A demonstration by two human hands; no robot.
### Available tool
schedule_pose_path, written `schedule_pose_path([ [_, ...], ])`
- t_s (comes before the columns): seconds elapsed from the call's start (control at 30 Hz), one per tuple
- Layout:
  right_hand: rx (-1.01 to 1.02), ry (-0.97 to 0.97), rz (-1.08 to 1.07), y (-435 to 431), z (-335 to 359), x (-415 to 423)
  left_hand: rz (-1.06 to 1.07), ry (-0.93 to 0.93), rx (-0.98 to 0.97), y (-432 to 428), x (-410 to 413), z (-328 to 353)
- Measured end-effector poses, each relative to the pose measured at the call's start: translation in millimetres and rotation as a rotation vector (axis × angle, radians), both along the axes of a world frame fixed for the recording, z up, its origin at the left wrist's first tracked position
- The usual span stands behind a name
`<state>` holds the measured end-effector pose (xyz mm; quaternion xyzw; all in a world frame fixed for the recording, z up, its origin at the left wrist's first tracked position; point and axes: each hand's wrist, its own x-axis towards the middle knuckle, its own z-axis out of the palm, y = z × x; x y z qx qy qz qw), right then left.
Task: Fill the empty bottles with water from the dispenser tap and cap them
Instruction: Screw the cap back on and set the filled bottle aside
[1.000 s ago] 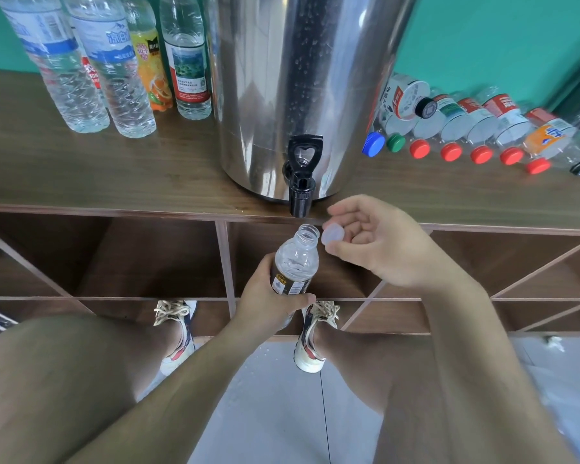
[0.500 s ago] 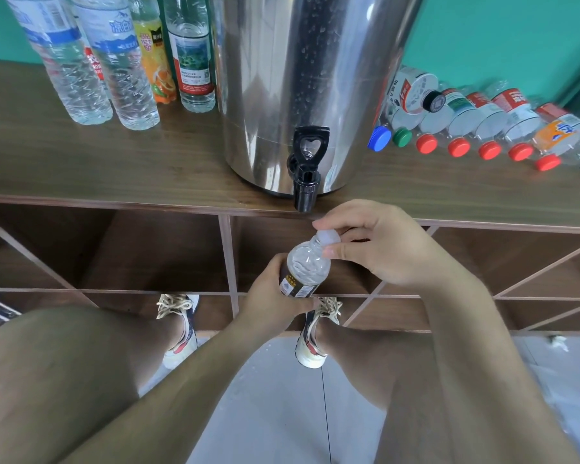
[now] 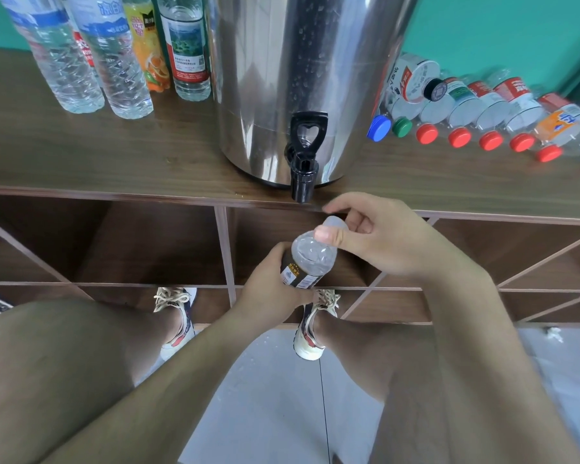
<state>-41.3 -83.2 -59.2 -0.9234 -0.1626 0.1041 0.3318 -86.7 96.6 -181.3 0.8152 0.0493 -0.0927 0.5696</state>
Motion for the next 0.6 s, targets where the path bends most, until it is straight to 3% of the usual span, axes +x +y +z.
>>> schedule_pose_path([
  [0.1, 0.054, 0.023, 0.075, -5.0, 3.1, -0.2, -0.002, -0.003, 0.000, 0.3, 1.1, 1.6],
  [0.27, -0.106, 0.018, 0.043, 1.1, 0.9, 2.8, -0.005, 0.012, -0.003, 0.8, -2.4, -1.4],
  [0.6, -0.162, -0.018, -0.006, 5.0, -0.6, 4.7, -0.011, 0.003, 0.049, -4.2, -7.6, -0.4],
])
